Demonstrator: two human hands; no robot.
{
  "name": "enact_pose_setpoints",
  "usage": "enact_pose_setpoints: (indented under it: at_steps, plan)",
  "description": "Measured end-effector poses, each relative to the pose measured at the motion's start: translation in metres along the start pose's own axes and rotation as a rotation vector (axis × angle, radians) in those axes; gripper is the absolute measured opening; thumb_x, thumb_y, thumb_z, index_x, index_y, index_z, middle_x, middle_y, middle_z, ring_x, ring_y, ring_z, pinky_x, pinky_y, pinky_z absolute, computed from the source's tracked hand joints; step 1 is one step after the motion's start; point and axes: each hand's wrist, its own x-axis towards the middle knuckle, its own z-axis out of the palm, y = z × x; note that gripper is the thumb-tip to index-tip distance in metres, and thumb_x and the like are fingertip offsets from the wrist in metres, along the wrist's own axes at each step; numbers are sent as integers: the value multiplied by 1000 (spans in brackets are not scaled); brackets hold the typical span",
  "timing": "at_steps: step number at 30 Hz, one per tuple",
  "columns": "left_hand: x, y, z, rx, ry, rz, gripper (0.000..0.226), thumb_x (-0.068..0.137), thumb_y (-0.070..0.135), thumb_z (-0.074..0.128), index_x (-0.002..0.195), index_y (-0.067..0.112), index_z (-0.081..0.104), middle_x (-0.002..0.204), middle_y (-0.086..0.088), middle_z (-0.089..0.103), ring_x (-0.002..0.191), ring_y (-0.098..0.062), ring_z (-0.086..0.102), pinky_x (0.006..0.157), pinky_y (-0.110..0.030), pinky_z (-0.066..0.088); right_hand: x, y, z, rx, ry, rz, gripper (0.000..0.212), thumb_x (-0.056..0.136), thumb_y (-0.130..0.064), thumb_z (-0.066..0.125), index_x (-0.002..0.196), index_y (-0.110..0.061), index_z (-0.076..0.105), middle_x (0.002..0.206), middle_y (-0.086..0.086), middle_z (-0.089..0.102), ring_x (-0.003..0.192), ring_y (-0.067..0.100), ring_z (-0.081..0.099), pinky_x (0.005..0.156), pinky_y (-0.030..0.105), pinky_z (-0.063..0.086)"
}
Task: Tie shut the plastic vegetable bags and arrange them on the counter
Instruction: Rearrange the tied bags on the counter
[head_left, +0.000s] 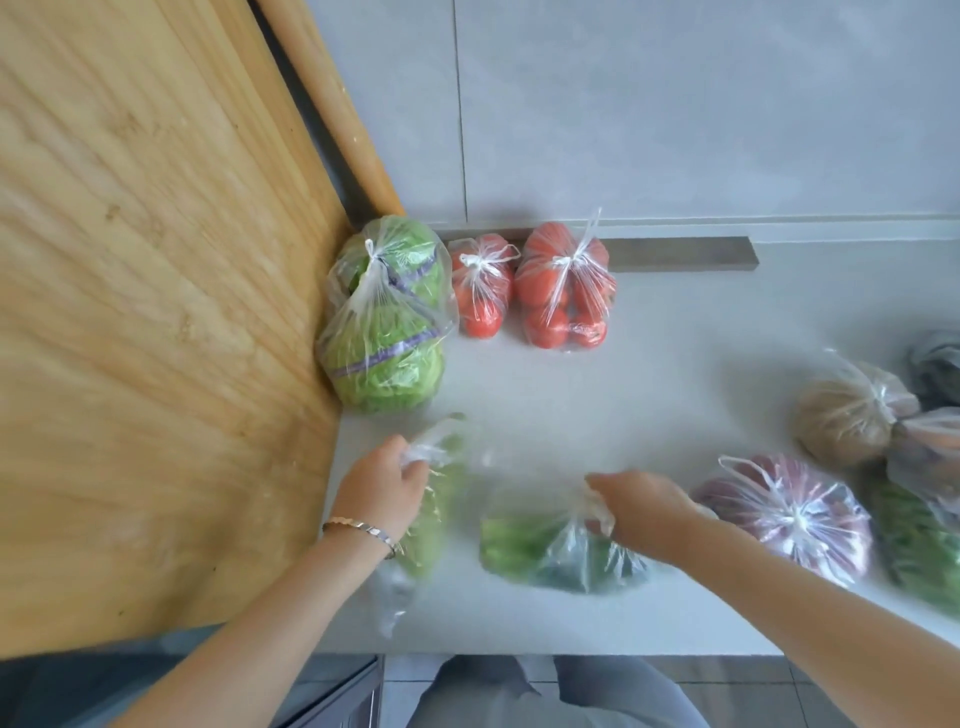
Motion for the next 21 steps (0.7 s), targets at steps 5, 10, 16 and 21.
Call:
enact_pose_setpoints:
  at_steps: [5,10,16,21]
  plan:
    - [-6,-30,-17,-108,148,-159,9,86,11,45,78,7,45,63,-5,45,66,-30,43,51,-32,26,6,-29,-14,791,133,254,21,81,-15,49,60,-15,44,56,-1,45,50,15,42,47,23,33]
    - [-8,-43,-27,-120,276,-247,30,89,10,44,117,0,50,105,-23,60,88,-36,53,69,-32,34,40,-82,8,1132,120,345,9,79,-13,49,75,-12,56,72,4,54,68,20,53,65,29,44]
    - [0,-46,-32,-114,321,-237,23,90,9,43,110,-2,49,96,-24,61,78,-34,52,64,-34,34,55,-134,34,1045,-73,130,33,87,-35,55,105,-8,52,81,-6,49,71,9,47,66,19,42]
    - [8,-47,-34,-81,261,-244,23,91,12,43,109,-2,47,99,-21,59,76,-31,50,63,-33,34,62,-124,49,1278,344,536,66,81,-57,51,130,-15,39,131,15,41,121,29,40,101,42,38]
